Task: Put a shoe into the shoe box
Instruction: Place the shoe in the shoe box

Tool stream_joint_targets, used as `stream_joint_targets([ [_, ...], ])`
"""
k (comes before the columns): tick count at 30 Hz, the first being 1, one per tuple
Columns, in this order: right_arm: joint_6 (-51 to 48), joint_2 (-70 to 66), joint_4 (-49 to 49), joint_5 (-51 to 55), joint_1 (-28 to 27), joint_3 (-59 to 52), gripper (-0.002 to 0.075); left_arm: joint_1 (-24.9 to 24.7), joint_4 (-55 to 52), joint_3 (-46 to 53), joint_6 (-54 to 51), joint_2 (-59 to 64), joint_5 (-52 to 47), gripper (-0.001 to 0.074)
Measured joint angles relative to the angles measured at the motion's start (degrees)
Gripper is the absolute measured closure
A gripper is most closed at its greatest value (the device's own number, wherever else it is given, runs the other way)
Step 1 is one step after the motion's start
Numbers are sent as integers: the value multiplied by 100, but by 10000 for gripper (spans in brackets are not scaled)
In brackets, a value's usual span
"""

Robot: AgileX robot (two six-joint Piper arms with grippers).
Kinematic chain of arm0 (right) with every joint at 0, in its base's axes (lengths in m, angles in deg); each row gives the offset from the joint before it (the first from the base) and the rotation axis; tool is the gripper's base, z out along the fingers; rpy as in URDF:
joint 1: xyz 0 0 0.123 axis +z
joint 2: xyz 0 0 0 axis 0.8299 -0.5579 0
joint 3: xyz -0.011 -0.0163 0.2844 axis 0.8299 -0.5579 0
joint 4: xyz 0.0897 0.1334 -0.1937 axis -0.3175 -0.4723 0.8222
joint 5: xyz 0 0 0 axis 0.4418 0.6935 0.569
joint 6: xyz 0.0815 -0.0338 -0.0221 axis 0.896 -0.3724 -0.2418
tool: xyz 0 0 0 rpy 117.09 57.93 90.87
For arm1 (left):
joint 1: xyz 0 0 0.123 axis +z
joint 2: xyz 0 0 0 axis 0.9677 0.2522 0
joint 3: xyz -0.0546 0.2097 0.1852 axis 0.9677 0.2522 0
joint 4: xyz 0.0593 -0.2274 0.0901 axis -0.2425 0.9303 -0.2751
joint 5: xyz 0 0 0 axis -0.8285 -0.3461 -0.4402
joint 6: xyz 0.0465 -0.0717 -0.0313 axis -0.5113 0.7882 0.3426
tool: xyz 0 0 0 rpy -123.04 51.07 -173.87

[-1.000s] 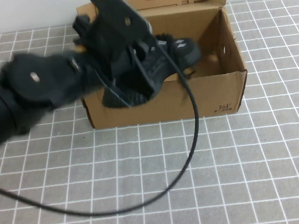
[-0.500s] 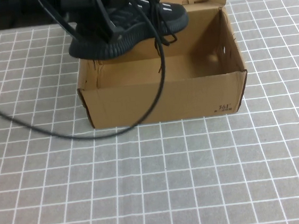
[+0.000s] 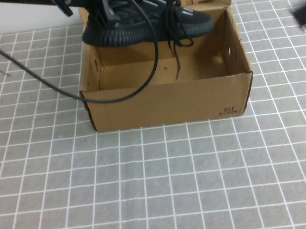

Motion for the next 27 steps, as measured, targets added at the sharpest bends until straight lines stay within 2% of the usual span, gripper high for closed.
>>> stream_joint_targets([
  [7, 892, 1496, 151, -289, 0, -1966, 742, 22, 304, -987, -179, 981, -726, 720],
  [11, 1211, 2138, 229, -387, 0, -2555, 742, 46, 304, -1326, -187, 1377, -860, 720],
  [27, 1292, 2405, 250, -338, 0, -2674, 742, 83, 480, -1631, -893, 2049, -842, 720],
])
